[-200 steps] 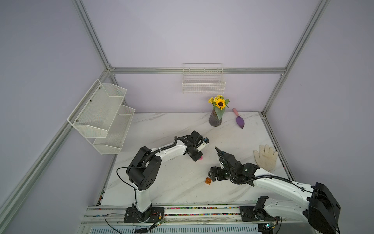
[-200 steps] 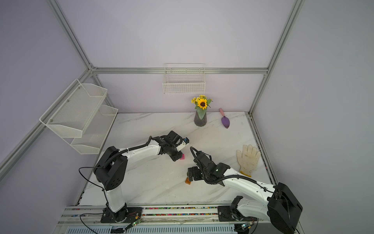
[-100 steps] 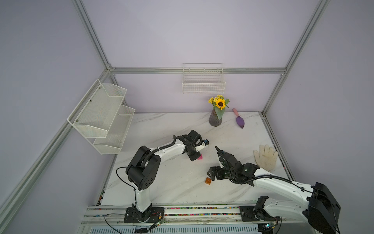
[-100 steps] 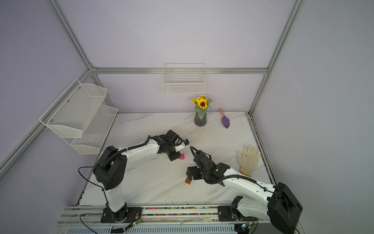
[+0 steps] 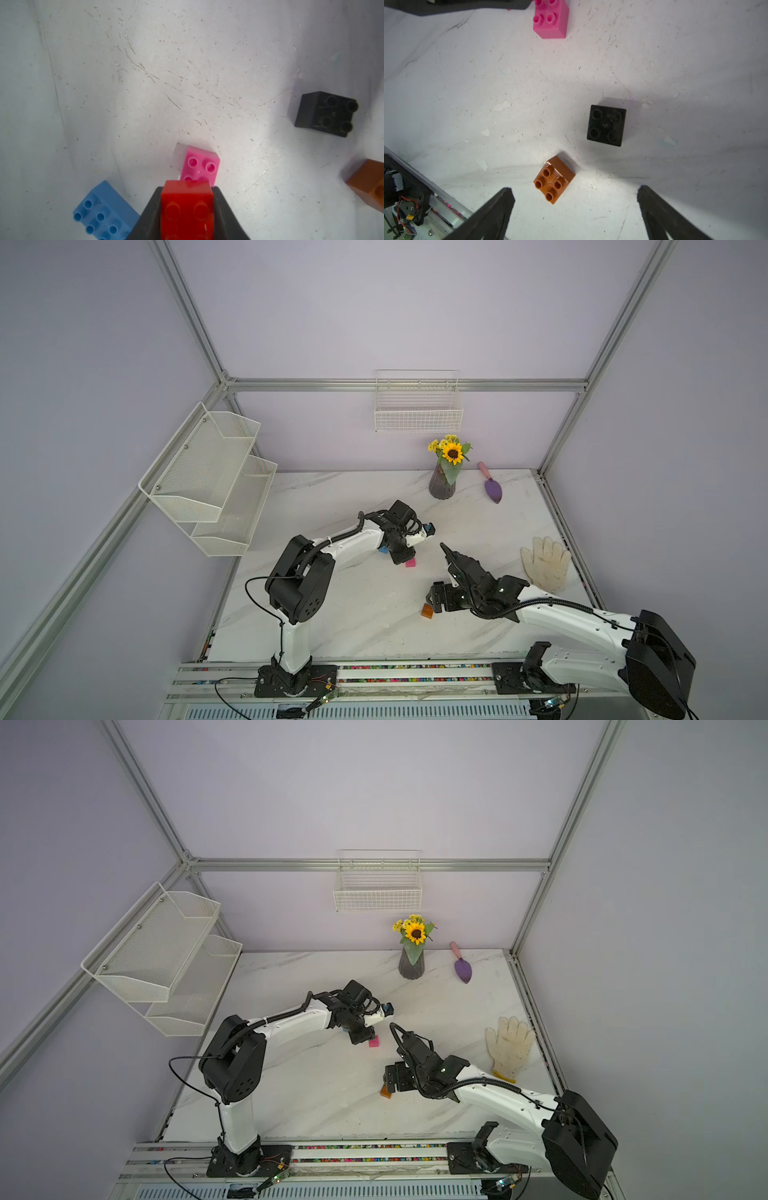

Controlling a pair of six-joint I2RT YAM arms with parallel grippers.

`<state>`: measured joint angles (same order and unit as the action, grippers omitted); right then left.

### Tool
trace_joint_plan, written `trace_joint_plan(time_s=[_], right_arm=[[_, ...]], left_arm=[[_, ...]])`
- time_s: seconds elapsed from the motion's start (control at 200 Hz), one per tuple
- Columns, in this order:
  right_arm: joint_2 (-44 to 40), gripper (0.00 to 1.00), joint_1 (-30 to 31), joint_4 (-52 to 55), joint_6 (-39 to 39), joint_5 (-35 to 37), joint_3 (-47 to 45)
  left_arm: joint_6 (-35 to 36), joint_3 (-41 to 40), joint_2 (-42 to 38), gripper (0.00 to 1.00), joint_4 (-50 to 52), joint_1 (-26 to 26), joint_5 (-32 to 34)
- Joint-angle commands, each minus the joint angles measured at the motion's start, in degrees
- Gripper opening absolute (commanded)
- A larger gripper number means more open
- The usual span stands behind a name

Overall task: Assemble the letter v with lego
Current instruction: Assemble the lego brick with the lego brick.

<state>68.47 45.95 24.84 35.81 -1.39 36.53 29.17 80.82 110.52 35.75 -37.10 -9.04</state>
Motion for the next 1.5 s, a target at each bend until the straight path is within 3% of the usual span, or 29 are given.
trace_joint_plan(time_s=[0.0, 0.52, 0.945, 1.07, 1.28, 1.375, 1.495], right_arm=[[0.2, 0.97, -0.3, -1.3, 0.9, -0.2, -0.1], [2.0, 0.97, -0.9, -3.4, 1.1, -1.8, -0.8], [2.3, 0.97, -1.9, -2.6, 0.7, -2.3, 0.5], [2.3, 0.97, -2.4, -2.3, 0.1, -2.4, 1.3], [3.0, 0.97, -3.1, -2.1, -0.5, -2.7, 1.6], [3.0, 0.97, -3.5, -1.8, -0.5, -2.9, 1.5], [2.3, 0.97, -4.2, -0.5, -0.2, -1.2, 1.8]], left_arm=[[4.1, 1.7, 1.2, 0.28, 1.9, 0.5, -2.2], [4.0, -1.5, 0.3, 0.28, 2.2, 0.7, -2.1], [-12.6, -0.7, 1.5, 0.28, 1.3, -0.9, 2.0], [-17.4, 1.7, 4.9, 0.28, 3.4, -2.4, 6.6], [-26.0, 6.5, 11.0, 0.28, 5.9, -5.0, 7.3], [-26.7, 8.0, 11.7, 0.28, 5.9, -5.1, 5.7], [-22.2, 8.4, 10.9, 0.28, 6.1, -5.1, 5.1]])
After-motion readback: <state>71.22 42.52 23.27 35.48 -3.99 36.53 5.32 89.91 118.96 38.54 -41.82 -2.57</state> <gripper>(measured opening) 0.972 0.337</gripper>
